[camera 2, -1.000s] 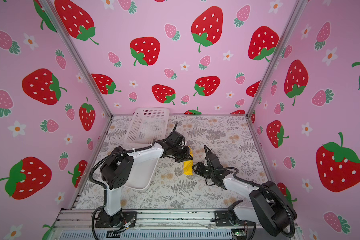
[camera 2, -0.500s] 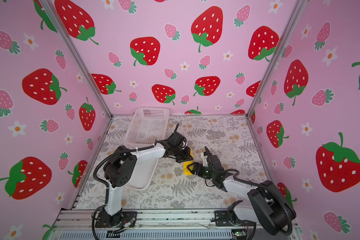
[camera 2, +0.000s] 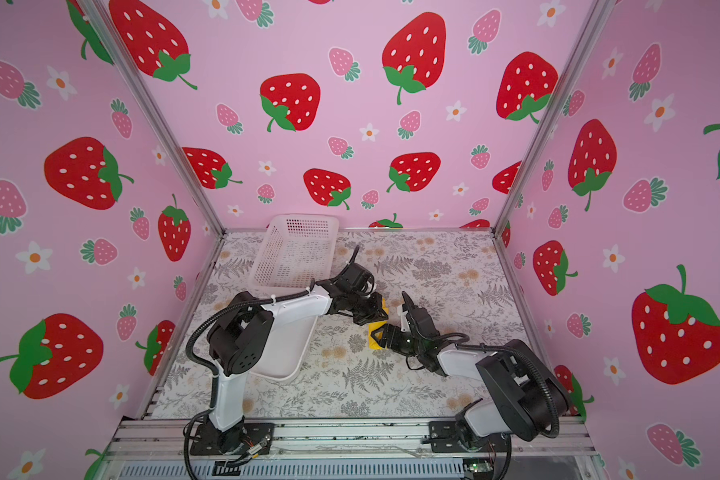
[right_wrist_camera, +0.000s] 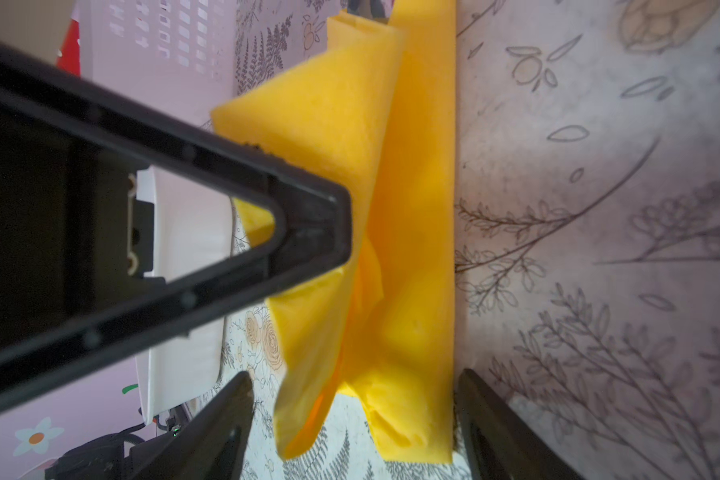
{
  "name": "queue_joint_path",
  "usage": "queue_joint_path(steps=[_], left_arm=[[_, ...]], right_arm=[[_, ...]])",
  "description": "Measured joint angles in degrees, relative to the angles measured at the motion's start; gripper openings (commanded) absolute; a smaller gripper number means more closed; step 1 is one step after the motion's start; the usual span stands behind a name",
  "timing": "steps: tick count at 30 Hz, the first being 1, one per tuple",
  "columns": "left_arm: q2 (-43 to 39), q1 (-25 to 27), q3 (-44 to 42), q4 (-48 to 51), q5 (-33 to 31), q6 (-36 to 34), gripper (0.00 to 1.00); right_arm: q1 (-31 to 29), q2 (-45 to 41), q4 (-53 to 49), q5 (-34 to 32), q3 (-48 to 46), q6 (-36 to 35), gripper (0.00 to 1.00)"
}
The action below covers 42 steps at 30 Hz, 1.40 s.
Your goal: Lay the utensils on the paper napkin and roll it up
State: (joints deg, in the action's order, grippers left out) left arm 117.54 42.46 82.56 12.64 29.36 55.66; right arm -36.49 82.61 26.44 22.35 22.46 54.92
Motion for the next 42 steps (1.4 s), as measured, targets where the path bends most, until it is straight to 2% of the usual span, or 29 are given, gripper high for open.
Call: queue_joint_path(steps=[9, 16, 18, 23, 29, 36, 42], left_arm=[[0.92, 0.26, 0.59, 0.02, 0.28, 0.37, 0.00], [1.36, 0.48, 1.62, 0.26, 0.74, 1.27, 0.00], [1.81, 0.63, 1.95, 0.13, 0.98, 1.49, 0.00], [3.56, 0.98, 2.03, -0.24, 1.36, 2.01, 0.00], [4.07, 1.05, 2.03, -0.72, 1.75, 2.86, 0.00], [4.07, 1.05, 2.03, -1.53, 2.21, 4.26, 0.00], [4.07, 1.05, 2.03, -2.97, 2.71, 5.75, 0.00]], right_arm=[[0.00, 2.62, 2.71, -0.09, 0.15, -0.44, 0.59], [0.00, 3.17, 3.67, -0.31, -0.37, 0.76, 0.52], [-0.02, 3.17, 4.24, -0.39, -0.79, 1.11, 0.47], [-0.04, 3.28, 4.92, -0.39, -1.40, 1.79, 0.44], [-0.04, 3.48, 5.31, -0.42, -1.73, 2.34, 0.36], [-0.04, 3.58, 5.53, -0.44, -1.97, 2.47, 0.37], [-0.04, 3.61, 5.57, -0.68, -2.05, 2.60, 0.31]])
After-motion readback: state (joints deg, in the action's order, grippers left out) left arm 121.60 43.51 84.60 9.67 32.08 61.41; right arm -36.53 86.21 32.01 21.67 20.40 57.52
